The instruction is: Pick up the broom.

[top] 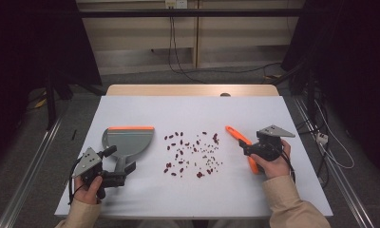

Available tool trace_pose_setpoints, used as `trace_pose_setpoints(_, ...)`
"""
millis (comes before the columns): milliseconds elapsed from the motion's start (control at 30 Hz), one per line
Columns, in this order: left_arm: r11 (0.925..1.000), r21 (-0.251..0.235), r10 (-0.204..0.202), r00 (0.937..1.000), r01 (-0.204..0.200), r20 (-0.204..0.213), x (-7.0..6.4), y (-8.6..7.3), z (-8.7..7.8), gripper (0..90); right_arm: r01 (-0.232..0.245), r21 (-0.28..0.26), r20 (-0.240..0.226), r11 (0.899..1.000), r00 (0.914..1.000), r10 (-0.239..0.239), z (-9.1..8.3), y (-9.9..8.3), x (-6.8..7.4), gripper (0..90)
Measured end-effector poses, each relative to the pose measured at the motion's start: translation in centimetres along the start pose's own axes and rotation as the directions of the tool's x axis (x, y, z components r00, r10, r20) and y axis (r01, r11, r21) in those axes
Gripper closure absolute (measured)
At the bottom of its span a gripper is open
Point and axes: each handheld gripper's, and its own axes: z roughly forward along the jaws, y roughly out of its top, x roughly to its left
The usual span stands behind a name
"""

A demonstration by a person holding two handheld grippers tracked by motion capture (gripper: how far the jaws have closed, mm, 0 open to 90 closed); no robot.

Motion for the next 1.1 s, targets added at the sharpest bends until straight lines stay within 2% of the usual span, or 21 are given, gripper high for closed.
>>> trace_pose_setpoints(133, 1.0, 0.001, 0.001, 1.0, -0.001, 0.0, 0.0, 0.0, 0.0, 2.8, 0.0, 0.016, 0.003, 1.0, 1.0, 0.0, 0.4, 0.4, -0.2, 25.5)
trace_pose_setpoints(300, 1.0, -0.001, 0.001, 1.0, -0.001, 0.001, 0.0, 0.0, 0.0, 2.8, -0.013, 0.055, 0.0, 0.998, 0.9999, 0.013, 1.0, 0.6, -0.5, 34.3)
trace_pose_setpoints(333, 1.0, -0.001, -0.001, 1.0, 0.001, 0.001, 0.0, 0.0, 0.0, 2.8, -0.007, 0.066, 0.012, 0.998, 0.9999, 0.006, 1.3, 0.6, -0.6, 38.4)
trace_pose_setpoints(400, 1.0, 0.0, -0.001, 1.0, 0.001, 0.001, 0.0, 0.0, 0.0, 2.8, -0.005, 0.084, 0.013, 0.996, 0.9999, 0.004, 1.6, 0.6, -0.7, 40.8)
trace_pose_setpoints(467, 1.0, -0.001, -0.002, 1.0, 0.002, 0.002, 0.1, 0.0, 0.0, 2.8, -0.005, 0.09, 0.014, 0.996, 0.9999, 0.004, 1.7, 0.6, -0.8, 41.7)
trace_pose_setpoints(567, 1.0, 0.002, -0.001, 1.0, 0.001, 0.002, 0.1, 0.0, 0.0, 2.8, -0.008, 0.14, 0.037, 0.99, 0.9993, 0.003, 2.3, 0.3, -1.2, 44.6)
trace_pose_setpoints(633, 1.0, 0.004, -0.002, 1.0, 0.002, 0.002, 0.1, 0.0, 0.0, 2.8, -0.008, 0.145, 0.042, 0.989, 0.9991, 0.002, 2.4, 0.3, -1.2, 46.0)
trace_pose_setpoints(700, 1.0, 0.005, 0.001, 1.0, -0.001, 0.003, 0.2, -0.1, 0.0, 2.8, -0.037, 0.174, 0.043, 0.984, 0.9986, 0.029, 2.5, 0.2, -1.6, 48.9)
trace_pose_setpoints(800, 1.0, 0.006, -0.002, 1.0, 0.002, 0.004, 0.1, -0.1, 0.1, 2.8, -0.048, 0.198, 0.047, 0.979, 0.9981, 0.04, 2.5, 0.1, -1.8, 50.7)
trace_pose_setpoints(900, 1.0, 0.005, -0.004, 1.0, 0.004, 0.004, 0.1, -0.1, 0.1, 2.8, -0.074, 0.251, 0.037, 0.965, 0.9971, 0.067, 2.7, -0.1, -1.9, 54.2)
trace_pose_setpoints(933, 1.0, 0.006, -0.002, 1.0, 0.002, 0.005, 0.1, -0.1, 0.1, 2.8, -0.074, 0.251, 0.037, 0.965, 0.9971, 0.067, 2.7, -0.1, -1.9, 54.2)
trace_pose_setpoints(1033, 1.0, 0.007, -0.007, 1.0, 0.007, 0.006, 0.1, -0.1, 0.2, 2.8, -0.085, 0.282, 0.02, 0.956, 0.9963, 0.083, 2.8, 0.1, -1.8, 58.4)
trace_pose_setpoints(1067, 0.9999, 0.008, -0.007, 1.0, 0.007, 0.005, 0.1, -0.1, 0.2, 2.8, -0.085, 0.282, 0.02, 0.956, 0.9963, 0.083, 2.8, 0.1, -1.8, 58.4)
trace_pose_setpoints(1100, 0.9999, 0.01, -0.007, 1.0, 0.007, 0.005, 0.1, -0.1, 0.2, 2.8, -0.081, 0.3, 0.03, 0.951, 0.9967, 0.076, 3.0, 0.3, -1.7, 59.7)
